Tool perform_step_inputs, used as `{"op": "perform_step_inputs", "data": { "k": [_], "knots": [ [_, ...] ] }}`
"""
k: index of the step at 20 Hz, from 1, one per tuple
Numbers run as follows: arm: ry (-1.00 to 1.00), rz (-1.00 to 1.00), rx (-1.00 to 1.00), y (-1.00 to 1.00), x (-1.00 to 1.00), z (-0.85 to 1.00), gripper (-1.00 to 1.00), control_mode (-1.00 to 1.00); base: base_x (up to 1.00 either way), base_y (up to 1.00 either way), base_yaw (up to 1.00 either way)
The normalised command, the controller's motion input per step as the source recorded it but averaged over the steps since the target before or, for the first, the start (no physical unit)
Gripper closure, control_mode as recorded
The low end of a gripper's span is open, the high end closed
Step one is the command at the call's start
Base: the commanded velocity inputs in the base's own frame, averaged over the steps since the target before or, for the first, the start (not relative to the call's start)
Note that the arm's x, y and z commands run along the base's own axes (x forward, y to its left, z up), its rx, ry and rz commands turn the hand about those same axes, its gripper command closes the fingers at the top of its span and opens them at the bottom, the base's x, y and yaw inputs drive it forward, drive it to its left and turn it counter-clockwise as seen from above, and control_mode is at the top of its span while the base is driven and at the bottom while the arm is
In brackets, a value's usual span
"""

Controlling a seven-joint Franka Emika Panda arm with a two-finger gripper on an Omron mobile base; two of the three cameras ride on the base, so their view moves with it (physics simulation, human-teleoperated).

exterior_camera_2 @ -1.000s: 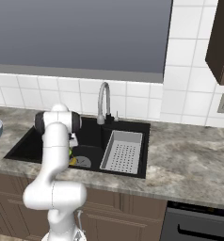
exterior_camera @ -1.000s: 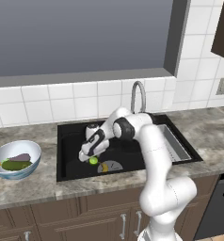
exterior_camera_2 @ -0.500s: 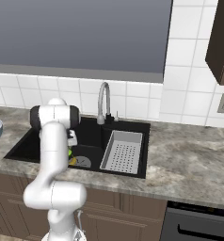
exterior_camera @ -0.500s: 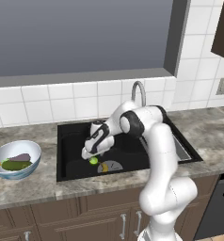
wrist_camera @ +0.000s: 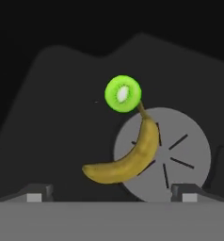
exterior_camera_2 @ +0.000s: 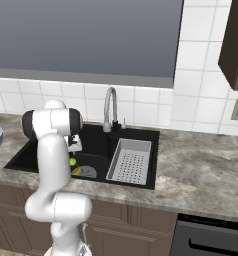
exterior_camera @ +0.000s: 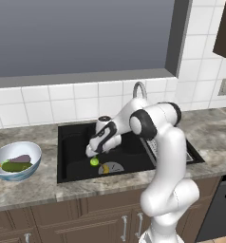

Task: There is a mixed pile of frozen fruits and vegetables on the counter. Locate all the frozen vegetables and place the items in a bowl on the counter. Take all the frozen fruits and defrost them in a running sink.

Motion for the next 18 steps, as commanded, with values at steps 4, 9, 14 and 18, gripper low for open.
{"op": "perform_step_inputs", "data": {
  "k": [4,9,14,18],
  "knots": [
    [-0.04,-0.01,0.0,-0.12,-0.26,0.51,-1.0,-1.0,0.0,0.0,0.0],
    [-0.02,-0.01,0.0,-0.11,-0.26,0.5,-1.0,-1.0,0.0,0.0,0.0],
    [-0.01,-0.01,0.0,-0.12,-0.27,0.52,-1.0,-1.0,0.0,0.0,0.0],
    [-0.01,0.0,0.01,-0.11,-0.27,0.54,-1.0,-1.0,0.0,0.0,0.0]
  ]
}}
